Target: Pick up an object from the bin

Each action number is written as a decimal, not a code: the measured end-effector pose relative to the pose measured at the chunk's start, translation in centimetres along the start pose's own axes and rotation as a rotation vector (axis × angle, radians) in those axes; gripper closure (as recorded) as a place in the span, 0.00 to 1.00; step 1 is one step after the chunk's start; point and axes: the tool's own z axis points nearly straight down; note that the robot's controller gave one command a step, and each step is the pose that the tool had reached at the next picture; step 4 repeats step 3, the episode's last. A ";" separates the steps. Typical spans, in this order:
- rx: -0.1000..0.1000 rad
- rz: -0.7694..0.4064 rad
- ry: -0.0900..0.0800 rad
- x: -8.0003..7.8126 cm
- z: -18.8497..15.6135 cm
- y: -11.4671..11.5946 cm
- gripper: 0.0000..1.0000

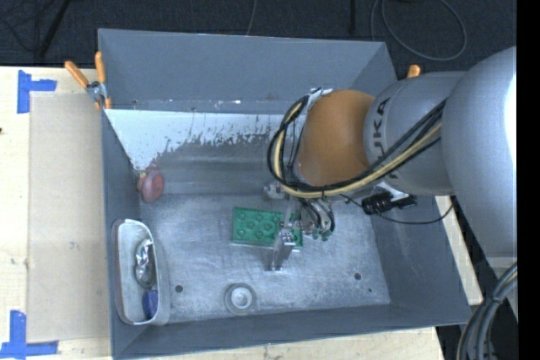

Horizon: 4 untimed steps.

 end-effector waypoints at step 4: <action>0.000 -0.001 -0.003 -0.6 -12.3 0.2 1.00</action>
Offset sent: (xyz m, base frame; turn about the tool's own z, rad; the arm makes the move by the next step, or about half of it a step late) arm 0.0000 0.0000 0.0000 0.0000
